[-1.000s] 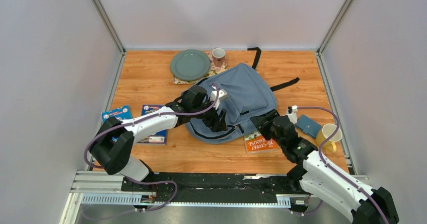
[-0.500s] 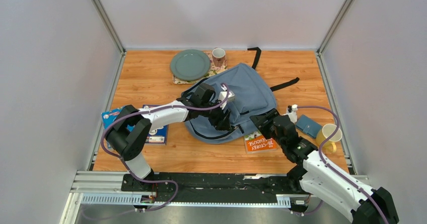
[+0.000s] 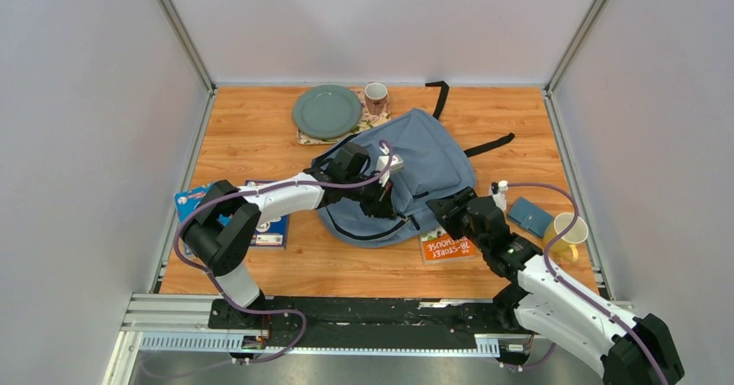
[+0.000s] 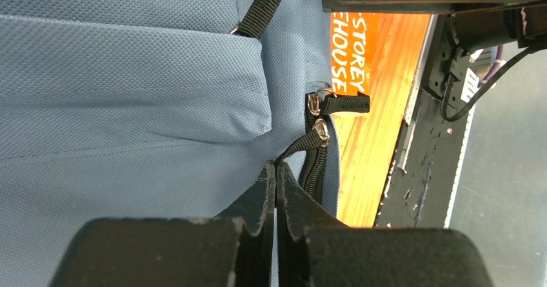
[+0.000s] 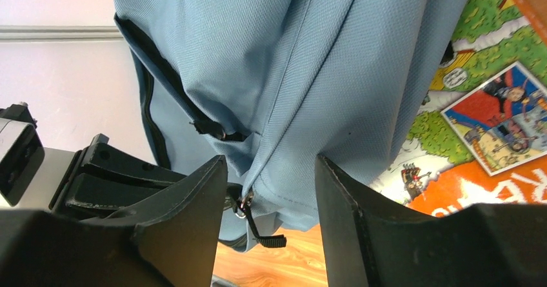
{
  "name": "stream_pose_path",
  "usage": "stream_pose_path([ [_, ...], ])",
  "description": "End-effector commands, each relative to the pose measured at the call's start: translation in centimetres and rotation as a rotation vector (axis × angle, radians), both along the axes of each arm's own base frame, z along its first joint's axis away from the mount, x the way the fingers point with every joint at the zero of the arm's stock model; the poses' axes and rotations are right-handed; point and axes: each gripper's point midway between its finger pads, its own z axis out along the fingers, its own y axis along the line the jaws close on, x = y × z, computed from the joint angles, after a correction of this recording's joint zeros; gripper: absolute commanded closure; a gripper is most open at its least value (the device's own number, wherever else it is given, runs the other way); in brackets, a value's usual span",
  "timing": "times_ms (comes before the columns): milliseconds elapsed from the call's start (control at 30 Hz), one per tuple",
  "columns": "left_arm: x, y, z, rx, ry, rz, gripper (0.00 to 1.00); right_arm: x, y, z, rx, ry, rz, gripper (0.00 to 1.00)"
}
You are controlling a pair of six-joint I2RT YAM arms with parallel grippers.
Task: Pack the student bag
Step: Unzip the student bag at the center of the board.
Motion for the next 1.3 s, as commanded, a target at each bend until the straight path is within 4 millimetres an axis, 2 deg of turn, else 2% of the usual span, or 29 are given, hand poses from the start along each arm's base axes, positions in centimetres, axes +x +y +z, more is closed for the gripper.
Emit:
stream_pose_path([
  [0, -0.3, -0.7, 3.4, -0.084, -0.005, 0.001, 1.0, 0.2, 1.4, 2.4, 0.13, 0.0, 0.002, 0.44],
  [200, -0.2, -0.7, 4.0, -0.06, 0.078, 0.082, 1.0, -0.6, 1.8, 1.7, 0.194, 0.064, -0.014, 0.42],
  [333, -0.9, -0.9, 4.5, -0.078, 0.137, 0.075, 1.0, -0.4, 1.8, 0.8, 0.165, 0.094, -0.025, 0.41],
  [500, -1.4, -0.6, 4.5, -0.066, 0.177, 0.087, 1.0, -0.2, 2.9, 0.2, 0.15, 0.14, 0.013, 0.41],
  [600, -1.9, -0.5, 5.0, -0.077, 0.196, 0.086, 1.0, 0.1, 3.2, -0.8, 0.121, 0.177, 0.015, 0.41],
  [700, -2.3, -0.4, 5.0, -0.082, 0.213, 0.083, 1.0, 0.5, 3.8, -1.4, 0.104, 0.191, 0.032, 0.48],
  [833, -2.9, -0.3, 4.6, -0.08, 0.24, 0.068, 1.0, 0.7, 3.9, -2.5, 0.069, 0.211, 0.035, 0.64],
  [900, -3.2, -0.3, 4.5, -0.083, 0.248, 0.053, 1.0, 0.9, 3.9, -2.6, 0.066, 0.203, 0.031, 0.68],
  [933, -3.3, -0.2, 4.2, -0.079, 0.254, 0.054, 1.0, 0.9, 3.8, -3.0, 0.059, 0.211, 0.028, 0.79],
  [1100, -3.8, 0.3, 3.7, -0.066, 0.266, 0.053, 1.0, 1.2, 3.9, -3.1, 0.07, 0.185, 0.023, 0.93],
  [1167, -3.8, 0.6, 3.7, -0.064, 0.255, 0.069, 1.0, 1.3, 4.2, -2.4, 0.098, 0.147, 0.034, 0.91],
  [1200, -3.8, 0.7, 4.0, -0.068, 0.247, 0.076, 1.0, 1.2, 4.2, -2.2, 0.101, 0.141, 0.035, 0.79],
  [1267, -3.7, 1.0, 3.7, -0.054, 0.239, 0.103, 1.0, 0.6, 4.2, -1.7, 0.104, 0.124, 0.032, 0.62],
])
